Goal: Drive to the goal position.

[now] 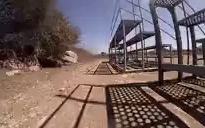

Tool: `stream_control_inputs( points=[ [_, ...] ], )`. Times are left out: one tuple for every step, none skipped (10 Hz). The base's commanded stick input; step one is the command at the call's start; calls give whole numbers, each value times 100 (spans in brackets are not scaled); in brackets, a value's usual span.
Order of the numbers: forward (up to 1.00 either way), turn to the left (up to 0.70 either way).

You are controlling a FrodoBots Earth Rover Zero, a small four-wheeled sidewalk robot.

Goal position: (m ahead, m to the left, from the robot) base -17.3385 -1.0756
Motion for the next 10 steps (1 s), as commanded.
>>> stream_control_inputs(
  points=[
    [100,0],
    [100,0],
    [100,0],
    [100,0],
    [100,0],
    [100,0],
    [100,0],
    [100,0],
    [100,0],
    [100,0]
  ],
)
